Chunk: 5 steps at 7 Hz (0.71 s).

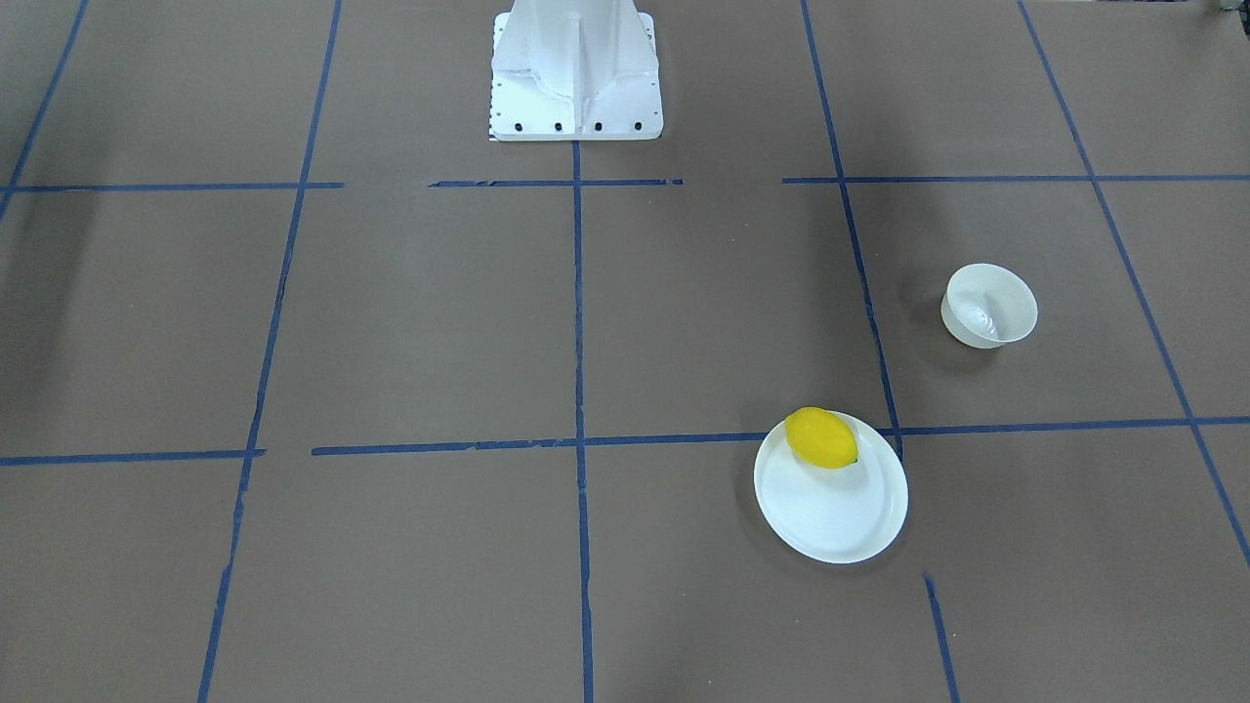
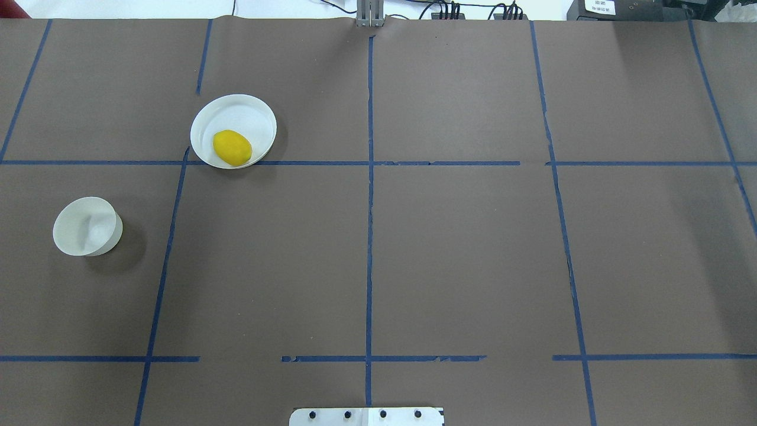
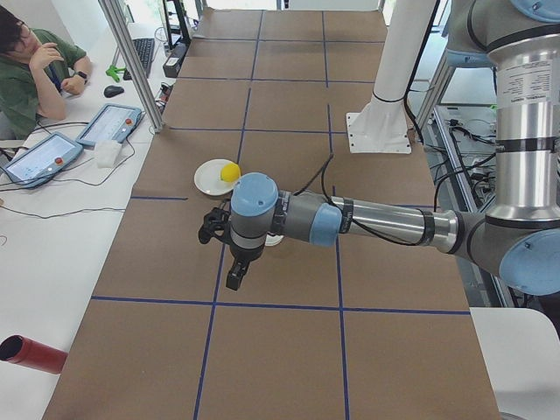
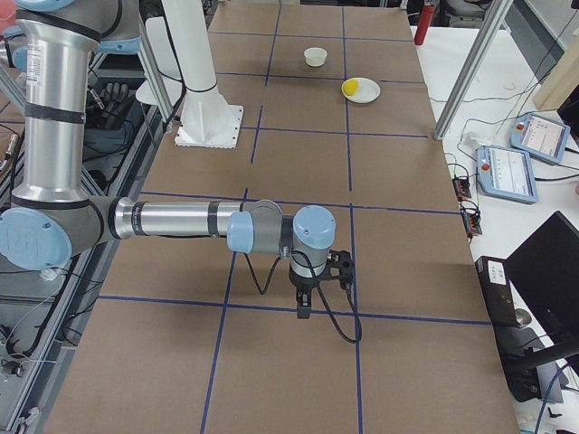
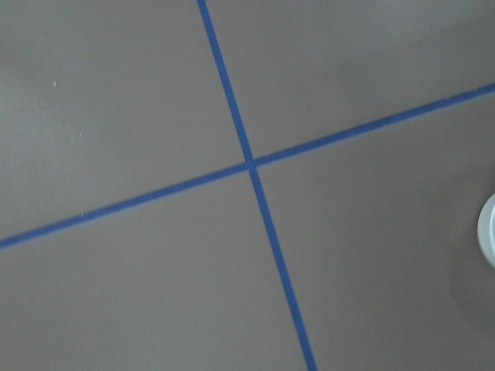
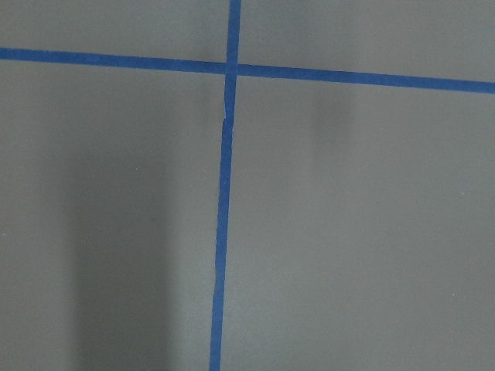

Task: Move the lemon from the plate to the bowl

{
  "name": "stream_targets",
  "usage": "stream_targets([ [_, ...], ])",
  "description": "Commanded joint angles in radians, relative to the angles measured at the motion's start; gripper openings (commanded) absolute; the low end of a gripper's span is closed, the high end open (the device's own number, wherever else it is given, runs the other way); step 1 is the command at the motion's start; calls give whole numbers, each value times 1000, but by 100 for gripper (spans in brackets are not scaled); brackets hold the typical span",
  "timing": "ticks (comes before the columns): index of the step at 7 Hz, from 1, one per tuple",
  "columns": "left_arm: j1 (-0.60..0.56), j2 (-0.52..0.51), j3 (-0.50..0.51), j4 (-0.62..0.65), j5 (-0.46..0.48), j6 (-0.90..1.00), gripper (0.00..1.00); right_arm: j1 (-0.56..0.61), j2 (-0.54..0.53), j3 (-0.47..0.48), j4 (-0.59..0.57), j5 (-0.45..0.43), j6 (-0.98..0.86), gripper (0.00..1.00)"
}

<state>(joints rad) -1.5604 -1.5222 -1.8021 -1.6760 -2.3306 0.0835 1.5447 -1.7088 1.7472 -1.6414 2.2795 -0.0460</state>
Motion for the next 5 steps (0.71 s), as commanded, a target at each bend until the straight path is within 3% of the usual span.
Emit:
stream_targets([
  [1, 144, -181, 27, 4, 5, -300, 100, 0, 0, 0, 0, 0, 0, 100],
  [2, 251, -258, 47, 19, 34, -518, 100, 0, 0, 0, 0, 0, 0, 100],
  [5, 425, -480, 159, 16, 63, -1210, 100, 0, 0, 0, 0, 0, 0, 100],
])
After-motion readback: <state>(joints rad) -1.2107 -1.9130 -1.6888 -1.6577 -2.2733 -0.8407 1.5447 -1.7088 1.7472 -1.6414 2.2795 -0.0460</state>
